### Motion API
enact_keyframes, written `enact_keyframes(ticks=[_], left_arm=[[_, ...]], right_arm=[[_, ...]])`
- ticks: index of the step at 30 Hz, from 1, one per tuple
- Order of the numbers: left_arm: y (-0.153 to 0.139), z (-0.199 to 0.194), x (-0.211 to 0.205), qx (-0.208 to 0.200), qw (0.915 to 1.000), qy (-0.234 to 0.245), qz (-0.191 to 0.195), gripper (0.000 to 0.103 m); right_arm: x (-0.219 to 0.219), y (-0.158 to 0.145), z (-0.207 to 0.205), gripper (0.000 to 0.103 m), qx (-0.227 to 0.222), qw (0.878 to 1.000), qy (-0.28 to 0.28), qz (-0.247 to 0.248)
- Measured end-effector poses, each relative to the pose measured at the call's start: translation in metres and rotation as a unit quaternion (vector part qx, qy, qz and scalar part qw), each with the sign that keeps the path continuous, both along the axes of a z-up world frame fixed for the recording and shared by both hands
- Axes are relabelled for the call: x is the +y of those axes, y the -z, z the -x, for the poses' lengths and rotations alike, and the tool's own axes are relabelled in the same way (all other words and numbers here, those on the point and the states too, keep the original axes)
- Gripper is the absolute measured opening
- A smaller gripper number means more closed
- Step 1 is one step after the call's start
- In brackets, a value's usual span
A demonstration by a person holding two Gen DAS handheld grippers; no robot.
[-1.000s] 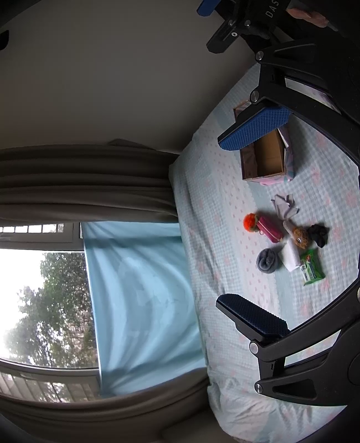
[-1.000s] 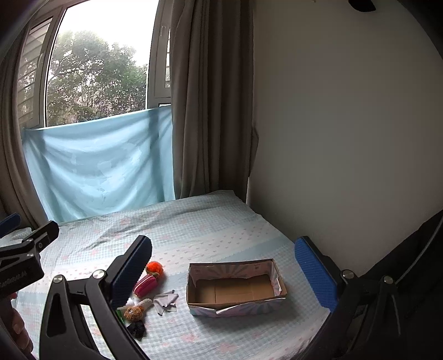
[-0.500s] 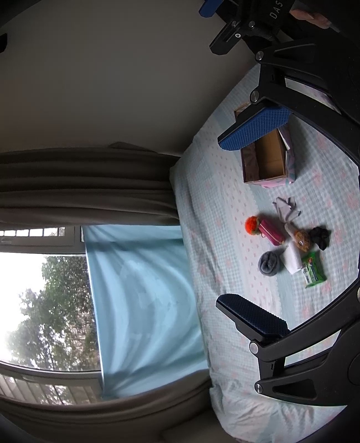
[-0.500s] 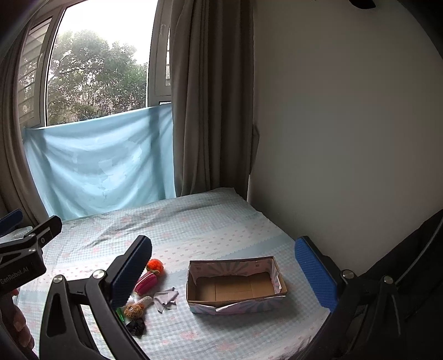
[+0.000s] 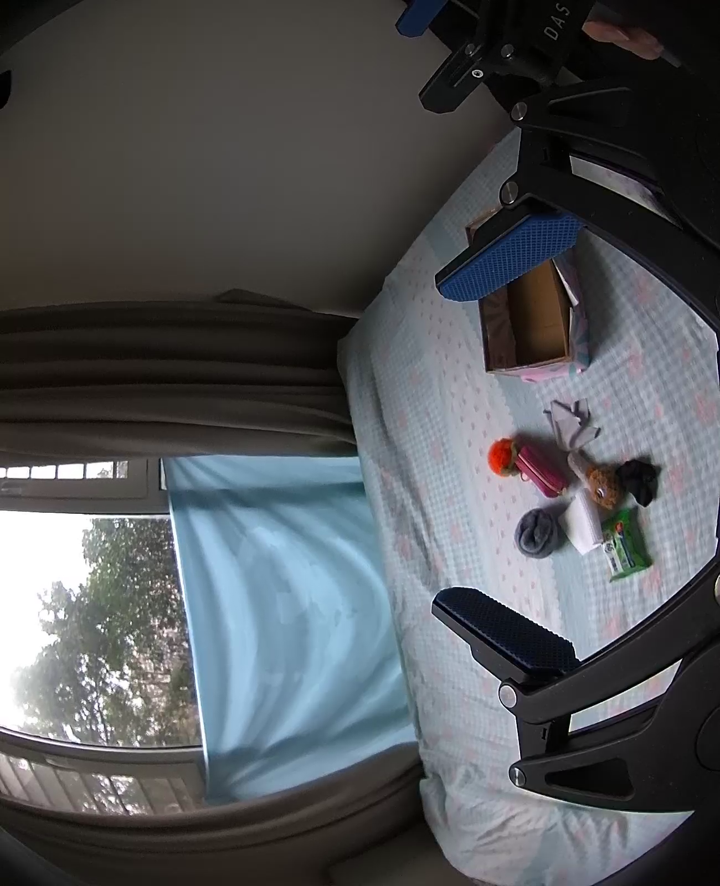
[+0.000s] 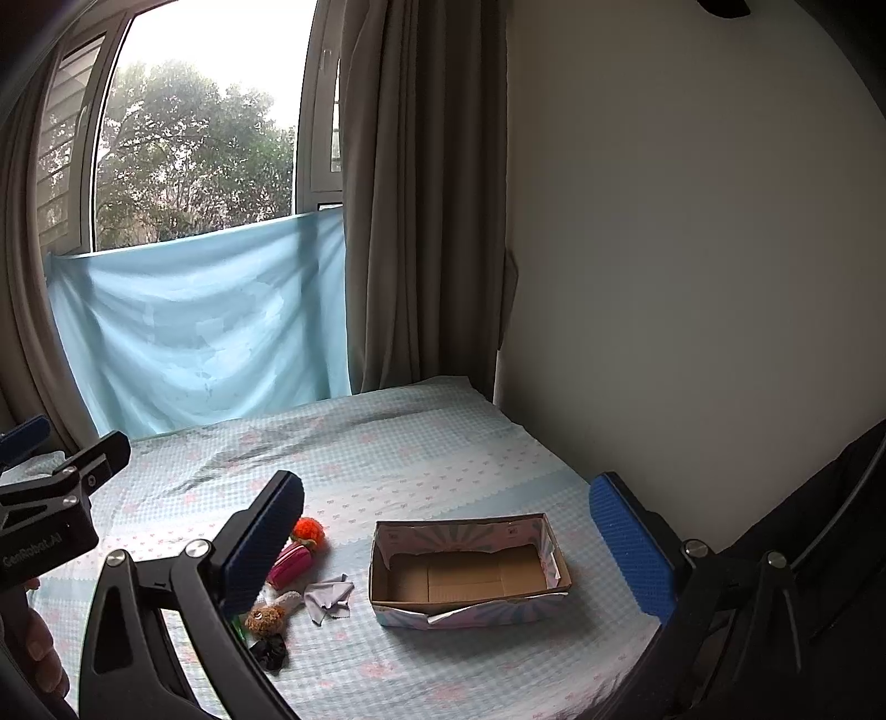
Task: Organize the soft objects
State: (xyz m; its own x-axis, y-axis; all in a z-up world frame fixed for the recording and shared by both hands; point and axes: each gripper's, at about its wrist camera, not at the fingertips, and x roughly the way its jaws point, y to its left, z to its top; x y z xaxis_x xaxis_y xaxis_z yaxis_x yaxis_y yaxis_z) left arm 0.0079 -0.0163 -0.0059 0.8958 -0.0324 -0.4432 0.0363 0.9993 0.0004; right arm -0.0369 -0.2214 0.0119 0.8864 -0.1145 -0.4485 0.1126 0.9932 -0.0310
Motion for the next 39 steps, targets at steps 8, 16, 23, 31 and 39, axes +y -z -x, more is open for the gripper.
enact_keyframes(ticks=[8, 16, 23, 31, 39], left_arm=[[0.0, 0.0, -0.004, 0.0, 1.0, 0.0, -0.003, 0.103], [0.0, -0.001, -0.008, 0.0, 1.0, 0.001, -0.006, 0.103], [0.0, -0.001, -0.008, 0.0, 1.0, 0.001, -0.005, 0.103], [0.003, -0.002, -0.01, 0.002, 1.0, 0.001, -0.003, 0.103], [0.005, -0.007, -0.013, 0.009, 1.0, -0.001, 0.002, 0.103]], right_arm=[[-0.004, 0.001, 0.001, 0.103, -0.001, 1.0, 0.001, -0.003], [-0.005, 0.002, 0.002, 0.103, -0.003, 1.0, 0.002, -0.003], [-0.009, 0.002, -0.001, 0.103, -0.001, 1.0, 0.005, -0.007], [-0.01, 0.003, -0.002, 0.103, 0.0, 1.0, 0.005, -0.007], [-0.012, 0.003, -0.004, 0.103, 0.004, 1.0, 0.006, -0.009]])
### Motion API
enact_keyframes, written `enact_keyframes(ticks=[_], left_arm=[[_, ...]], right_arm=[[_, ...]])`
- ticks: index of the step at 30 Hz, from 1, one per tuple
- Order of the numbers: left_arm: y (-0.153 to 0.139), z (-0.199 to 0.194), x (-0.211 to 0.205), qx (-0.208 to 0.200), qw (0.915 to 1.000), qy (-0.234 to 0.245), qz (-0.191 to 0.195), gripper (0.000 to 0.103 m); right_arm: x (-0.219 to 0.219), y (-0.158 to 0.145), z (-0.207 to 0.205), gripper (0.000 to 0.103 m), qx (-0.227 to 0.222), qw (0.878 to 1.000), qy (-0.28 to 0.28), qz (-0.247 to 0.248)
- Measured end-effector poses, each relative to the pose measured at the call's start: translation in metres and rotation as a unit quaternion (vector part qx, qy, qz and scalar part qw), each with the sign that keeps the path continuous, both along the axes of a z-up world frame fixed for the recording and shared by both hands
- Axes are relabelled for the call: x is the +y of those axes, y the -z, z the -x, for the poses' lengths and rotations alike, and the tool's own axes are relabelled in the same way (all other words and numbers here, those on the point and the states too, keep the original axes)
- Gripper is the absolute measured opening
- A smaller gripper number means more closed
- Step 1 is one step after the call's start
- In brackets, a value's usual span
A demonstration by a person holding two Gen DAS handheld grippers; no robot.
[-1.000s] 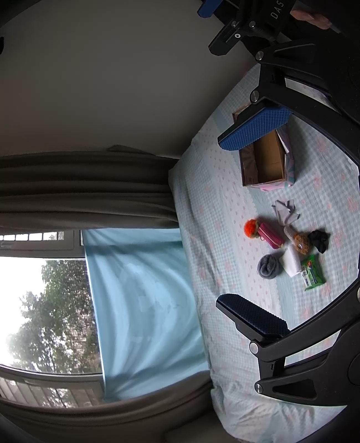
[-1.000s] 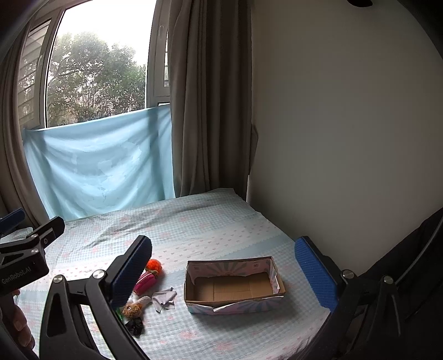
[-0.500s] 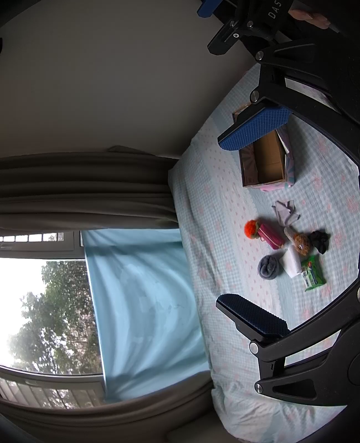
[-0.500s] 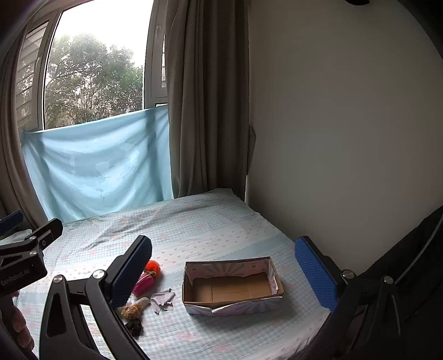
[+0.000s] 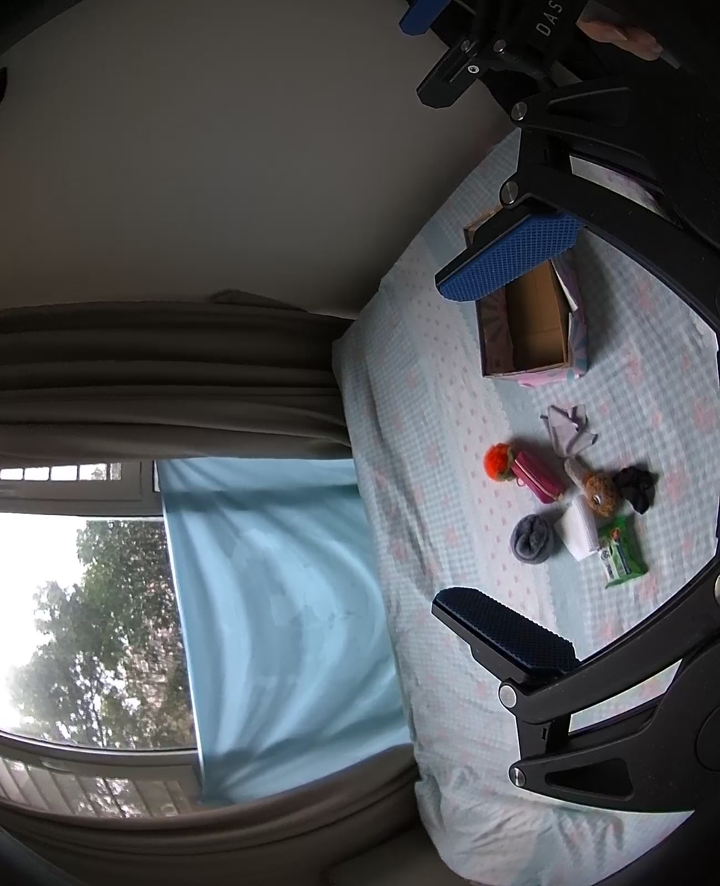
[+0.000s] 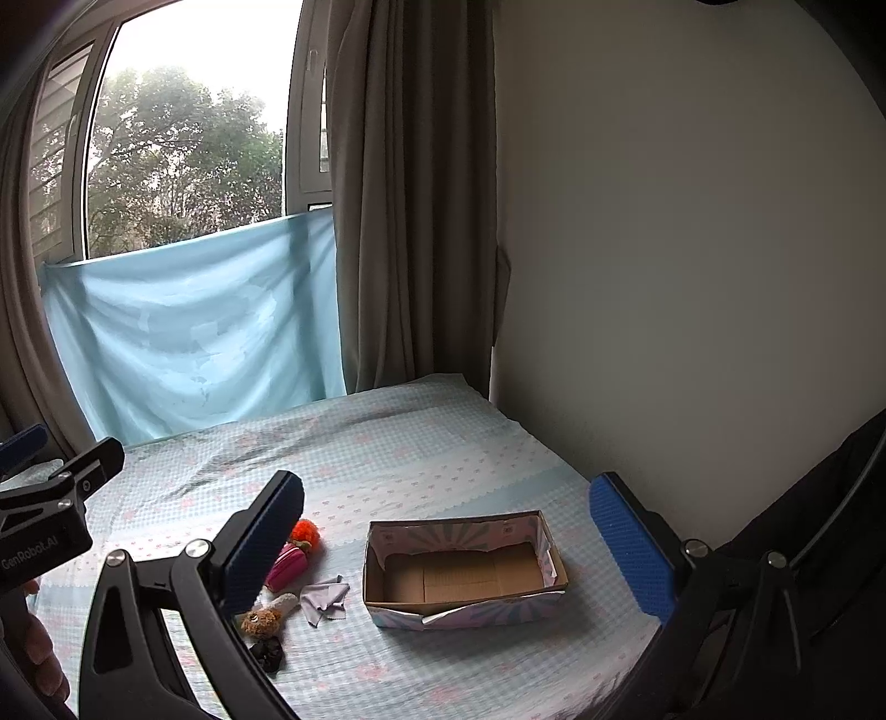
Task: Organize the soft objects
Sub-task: 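Lower the left tool onto the green wipe pack while the right tool reaches the brown plush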
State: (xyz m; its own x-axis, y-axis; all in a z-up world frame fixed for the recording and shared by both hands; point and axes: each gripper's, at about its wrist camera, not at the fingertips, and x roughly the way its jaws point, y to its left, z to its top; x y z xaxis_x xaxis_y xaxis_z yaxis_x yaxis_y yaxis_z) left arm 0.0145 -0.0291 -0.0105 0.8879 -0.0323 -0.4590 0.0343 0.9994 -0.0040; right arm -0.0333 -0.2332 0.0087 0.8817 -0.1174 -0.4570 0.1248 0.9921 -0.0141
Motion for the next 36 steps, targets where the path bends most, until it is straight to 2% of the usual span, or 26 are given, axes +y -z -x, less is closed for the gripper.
enact_keyframes(ticks=[8, 13, 18, 23, 27, 32, 36], left_arm=[[-0.007, -0.006, 0.013, 0.002, 0.9999, -0.005, 0.014, 0.102], [-0.004, -0.007, 0.039, 0.009, 0.9991, -0.035, 0.021, 0.103], [0.013, 0.002, 0.075, 0.032, 0.9975, -0.063, 0.005, 0.103], [0.035, 0.007, 0.116, 0.055, 0.9959, -0.071, 0.0, 0.103], [0.057, 0.003, 0.147, 0.077, 0.9958, -0.05, 0.005, 0.102], [0.093, -0.008, 0.178, 0.112, 0.9936, 0.012, -0.003, 0.102], [0.128, -0.022, 0.196, 0.136, 0.9887, 0.061, -0.015, 0.103]], right_arm=[[-0.002, -0.003, -0.007, 0.103, 0.011, 1.0, -0.002, 0.016], [0.003, 0.004, -0.016, 0.103, 0.011, 0.999, -0.032, 0.034], [0.019, 0.02, -0.02, 0.103, 0.029, 0.998, -0.061, 0.003], [0.048, 0.037, -0.023, 0.103, 0.054, 0.995, -0.082, -0.022], [0.076, 0.052, -0.03, 0.103, 0.075, 0.993, -0.077, -0.045], [0.105, 0.075, -0.042, 0.103, 0.097, 0.991, -0.06, -0.074], [0.131, 0.108, -0.056, 0.103, 0.128, 0.985, -0.044, -0.104]])
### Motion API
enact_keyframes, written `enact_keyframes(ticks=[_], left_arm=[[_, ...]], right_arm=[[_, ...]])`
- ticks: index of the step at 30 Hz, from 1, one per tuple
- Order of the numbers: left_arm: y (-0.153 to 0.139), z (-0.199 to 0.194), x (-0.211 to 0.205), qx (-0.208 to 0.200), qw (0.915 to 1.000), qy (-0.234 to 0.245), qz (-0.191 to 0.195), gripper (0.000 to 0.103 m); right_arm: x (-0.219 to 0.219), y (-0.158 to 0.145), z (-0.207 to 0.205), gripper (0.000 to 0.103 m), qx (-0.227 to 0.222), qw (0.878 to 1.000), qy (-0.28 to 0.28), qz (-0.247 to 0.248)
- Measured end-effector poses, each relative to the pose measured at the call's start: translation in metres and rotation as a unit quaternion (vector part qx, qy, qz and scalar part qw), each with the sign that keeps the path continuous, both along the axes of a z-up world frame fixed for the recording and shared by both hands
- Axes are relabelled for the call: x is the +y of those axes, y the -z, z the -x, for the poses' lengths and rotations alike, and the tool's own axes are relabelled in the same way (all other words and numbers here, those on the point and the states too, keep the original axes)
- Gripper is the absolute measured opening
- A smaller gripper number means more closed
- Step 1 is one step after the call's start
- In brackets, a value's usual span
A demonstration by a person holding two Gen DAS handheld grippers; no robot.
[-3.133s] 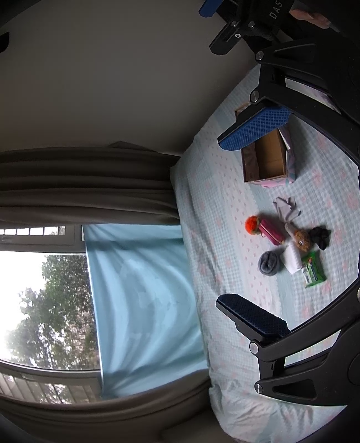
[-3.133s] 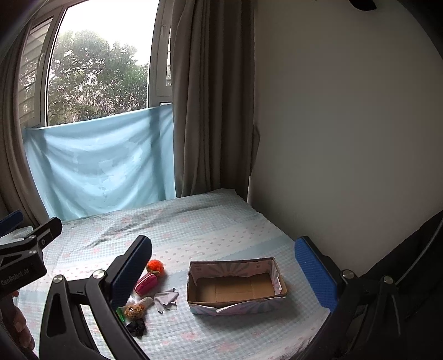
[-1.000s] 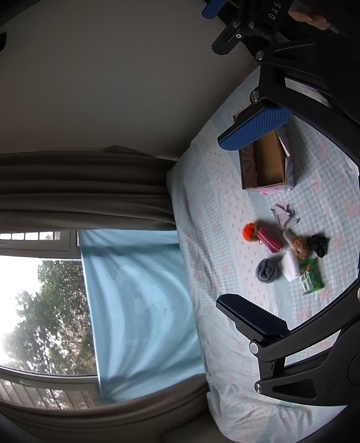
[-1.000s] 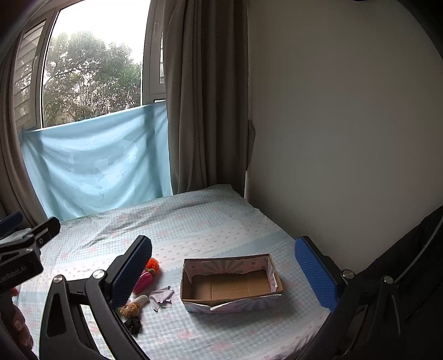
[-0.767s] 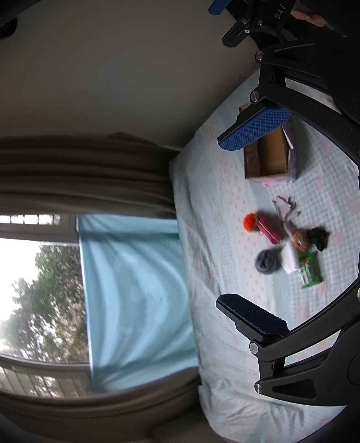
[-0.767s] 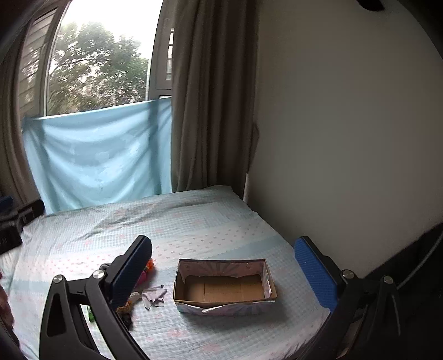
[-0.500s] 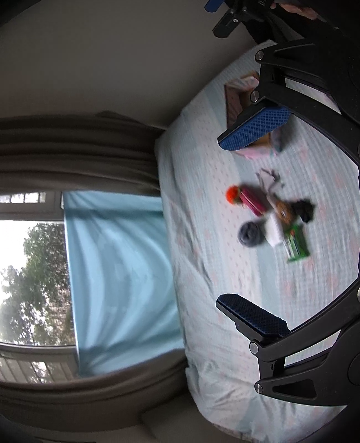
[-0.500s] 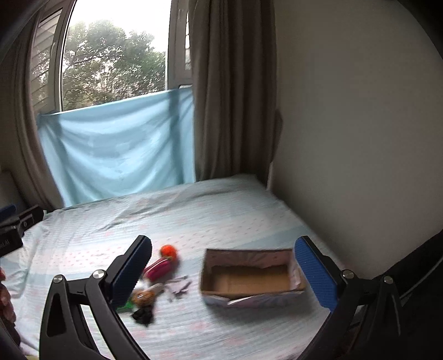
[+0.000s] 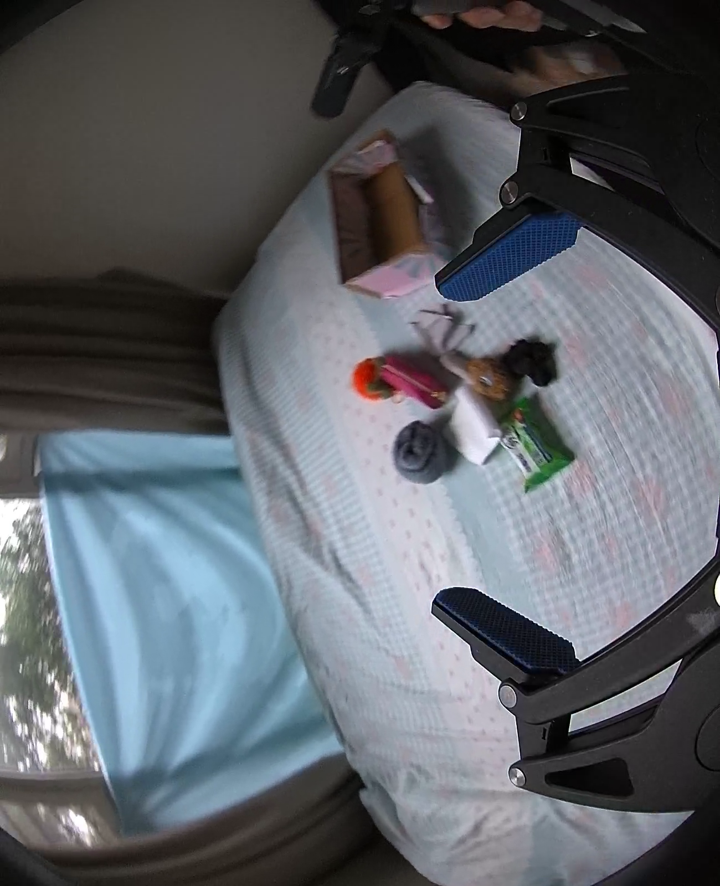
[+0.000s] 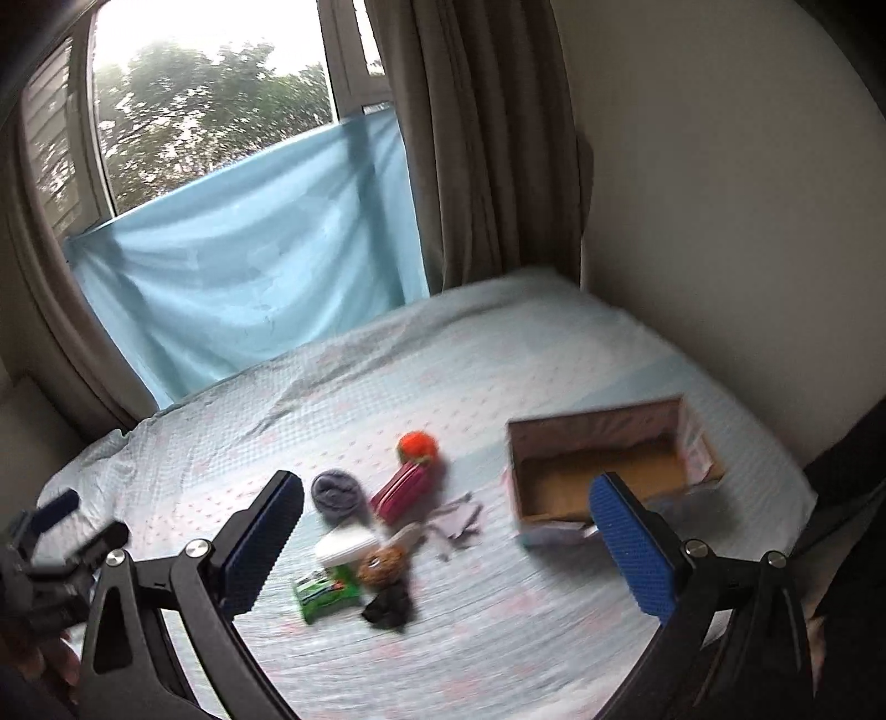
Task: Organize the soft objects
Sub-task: 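Lower the left tool onto the green wipe pack while the right tool reaches the brown plush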
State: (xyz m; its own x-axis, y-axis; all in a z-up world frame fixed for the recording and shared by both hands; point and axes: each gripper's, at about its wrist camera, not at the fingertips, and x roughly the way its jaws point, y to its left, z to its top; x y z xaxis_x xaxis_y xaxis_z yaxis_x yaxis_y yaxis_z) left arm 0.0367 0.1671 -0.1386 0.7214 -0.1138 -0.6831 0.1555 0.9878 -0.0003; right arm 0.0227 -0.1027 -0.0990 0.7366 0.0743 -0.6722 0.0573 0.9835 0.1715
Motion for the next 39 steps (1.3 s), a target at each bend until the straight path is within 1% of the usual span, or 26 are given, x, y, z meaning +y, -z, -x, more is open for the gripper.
enact_keyframes(ticks=[3, 6, 11, 13, 15, 16, 17, 19, 24, 27, 29, 30, 31, 33, 34, 36, 37, 39], left_arm=[[0.029, -0.014, 0.012, 0.024, 0.9991, 0.034, 0.005, 0.102], [0.063, -0.029, 0.017, 0.056, 0.9961, 0.069, 0.005, 0.102], [0.124, -0.055, 0.018, 0.095, 0.9873, 0.127, -0.013, 0.102], [0.144, -0.064, 0.016, 0.106, 0.984, 0.142, -0.018, 0.102], [0.171, -0.075, 0.012, 0.12, 0.9796, 0.159, -0.023, 0.102], [0.179, -0.08, 0.01, 0.124, 0.9781, 0.165, -0.027, 0.102], [0.193, -0.085, 0.008, 0.13, 0.9763, 0.17, -0.032, 0.102], [0.212, -0.094, 0.009, 0.138, 0.9741, 0.176, -0.036, 0.102], [0.258, -0.109, 0.005, 0.168, 0.9676, 0.185, -0.033, 0.101], [0.285, -0.114, -0.006, 0.18, 0.9613, 0.204, -0.042, 0.098], [0.299, -0.118, -0.012, 0.187, 0.9579, 0.211, -0.052, 0.093], [0.305, -0.12, -0.013, 0.193, 0.9569, 0.211, -0.052, 0.088], [0.311, -0.123, -0.014, 0.199, 0.9564, 0.208, -0.048, 0.085], [0.323, -0.129, -0.015, 0.211, 0.9559, 0.2, -0.04, 0.083], [0.326, -0.13, -0.016, 0.215, 0.9556, 0.198, -0.039, 0.081], [0.334, -0.133, -0.017, 0.226, 0.9535, 0.196, -0.04, 0.079], [0.336, -0.134, -0.018, 0.232, 0.952, 0.196, -0.041, 0.079], [0.342, -0.138, -0.02, 0.243, 0.9496, 0.193, -0.046, 0.077]], right_arm=[[0.012, 0.022, -0.009, 0.103, 0.022, 1.0, 0.018, -0.012], [0.025, 0.051, -0.023, 0.103, 0.049, 0.998, 0.031, -0.019], [0.049, 0.11, -0.051, 0.103, 0.1, 0.994, 0.026, -0.016], [0.058, 0.138, -0.063, 0.102, 0.122, 0.992, 0.019, -0.018], [0.065, 0.158, -0.071, 0.102, 0.134, 0.991, 0.011, -0.018], [0.07, 0.174, -0.079, 0.101, 0.147, 0.989, 0.004, -0.015], [0.073, 0.18, -0.084, 0.1, 0.155, 0.988, 0.001, -0.012], [0.077, 0.205, -0.097, 0.099, 0.172, 0.985, -0.004, -0.004], [0.083, 0.255, -0.128, 0.096, 0.219, 0.975, -0.032, -0.033], [0.093, 0.276, -0.141, 0.089, 0.241, 0.968, -0.058, -0.033], [0.099, 0.292, -0.15, 0.086, 0.255, 0.963, -0.077, -0.027], [0.101, 0.299, -0.154, 0.084, 0.262, 0.961, -0.083, -0.025], [0.104, 0.307, -0.158, 0.082, 0.268, 0.959, -0.089, -0.025], [0.105, 0.318, -0.164, 0.074, 0.276, 0.956, -0.095, -0.028], [0.106, 0.324, -0.167, 0.072, 0.281, 0.954, -0.098, -0.029], [0.106, 0.331, -0.172, 0.062, 0.288, 0.951, -0.103, -0.036], [0.105, 0.335, -0.174, 0.057, 0.292, 0.95, -0.106, -0.044], [0.105, 0.339, -0.176, 0.051, 0.298, 0.946, -0.112, -0.064]])
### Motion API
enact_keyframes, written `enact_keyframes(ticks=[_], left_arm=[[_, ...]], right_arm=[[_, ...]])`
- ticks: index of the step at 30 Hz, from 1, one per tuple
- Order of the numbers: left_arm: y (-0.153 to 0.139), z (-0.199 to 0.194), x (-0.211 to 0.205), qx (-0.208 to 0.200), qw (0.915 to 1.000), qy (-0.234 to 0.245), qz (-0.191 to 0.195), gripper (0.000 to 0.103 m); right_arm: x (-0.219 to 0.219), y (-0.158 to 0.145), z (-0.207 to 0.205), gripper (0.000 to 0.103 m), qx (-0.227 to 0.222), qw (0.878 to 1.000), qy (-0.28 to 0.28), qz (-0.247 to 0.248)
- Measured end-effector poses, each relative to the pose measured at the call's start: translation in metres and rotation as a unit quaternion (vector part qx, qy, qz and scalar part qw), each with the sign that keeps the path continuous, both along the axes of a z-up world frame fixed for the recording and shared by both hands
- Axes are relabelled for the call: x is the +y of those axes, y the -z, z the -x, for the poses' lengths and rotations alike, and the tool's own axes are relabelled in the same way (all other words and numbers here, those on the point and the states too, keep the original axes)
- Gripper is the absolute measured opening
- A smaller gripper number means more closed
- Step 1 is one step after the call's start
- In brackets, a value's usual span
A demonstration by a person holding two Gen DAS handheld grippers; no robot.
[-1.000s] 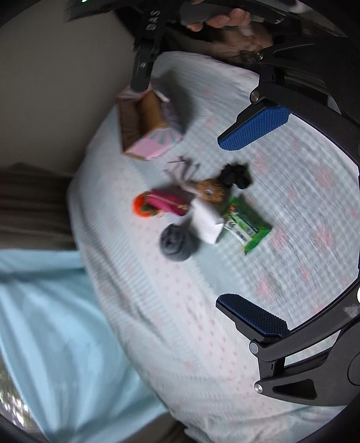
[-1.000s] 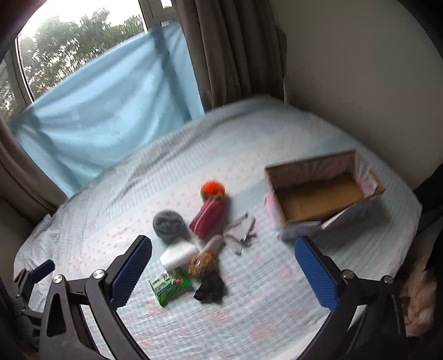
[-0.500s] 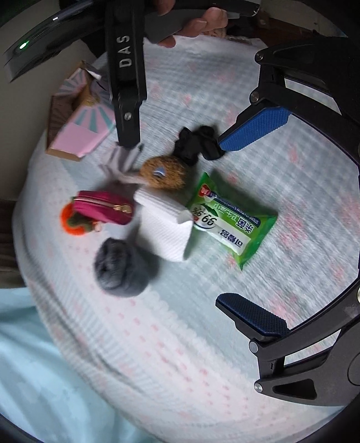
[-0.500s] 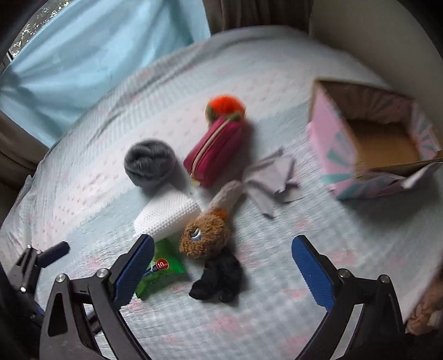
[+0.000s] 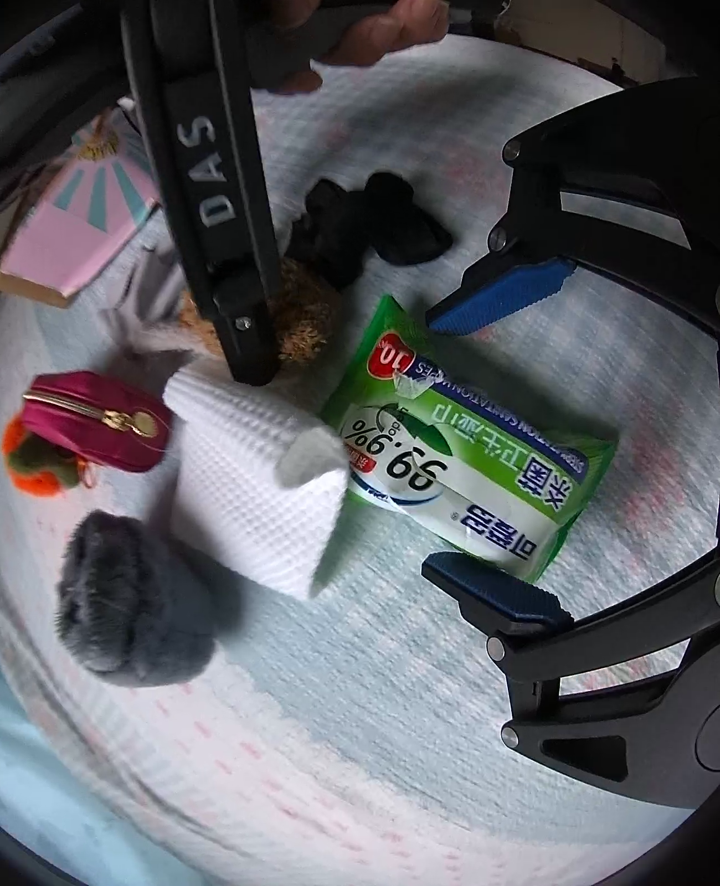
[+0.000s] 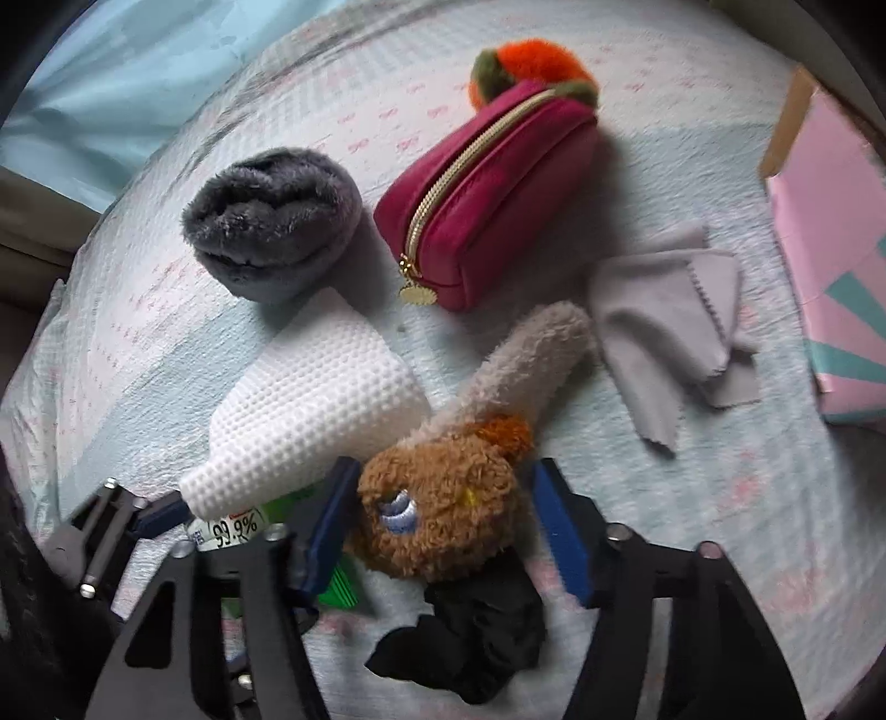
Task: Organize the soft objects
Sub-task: 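Lower the left tool onto the green wipe pack while the right tool reaches the brown plush, then grasp the green wipe pack with the left tool while the right tool grasps the brown plush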
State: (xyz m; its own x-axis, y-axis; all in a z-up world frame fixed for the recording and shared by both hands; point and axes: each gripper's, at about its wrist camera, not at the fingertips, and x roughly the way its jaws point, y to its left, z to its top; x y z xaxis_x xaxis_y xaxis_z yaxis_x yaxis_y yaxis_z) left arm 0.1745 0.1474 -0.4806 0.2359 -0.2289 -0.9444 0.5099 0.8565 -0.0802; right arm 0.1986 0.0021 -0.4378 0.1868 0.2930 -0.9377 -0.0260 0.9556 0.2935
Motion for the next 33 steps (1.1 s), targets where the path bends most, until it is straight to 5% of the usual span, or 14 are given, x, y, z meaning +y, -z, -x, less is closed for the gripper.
enact_keyframes(ticks=[3, 10, 20, 33], left_arm=[[0.003, -0.006, -0.001, 0.01, 0.9999, 0.004, 0.001, 0.055], [0.0, -0.007, -0.007, 0.004, 0.9998, 0.018, 0.001, 0.037], [-0.03, 0.011, -0.005, -0.003, 0.9998, 0.011, 0.018, 0.036], [-0.121, 0.051, 0.028, -0.027, 0.9973, -0.055, 0.039, 0.036]], right_arm=[[0.001, 0.001, 0.0, 0.047, 0.002, 1.0, -0.002, -0.005], [0.003, -0.001, 0.0, 0.039, 0.001, 1.0, 0.001, -0.007], [-0.009, -0.023, 0.016, 0.039, 0.009, 0.999, 0.037, -0.02], [-0.012, -0.117, 0.062, 0.039, -0.046, 0.998, 0.049, -0.02]])
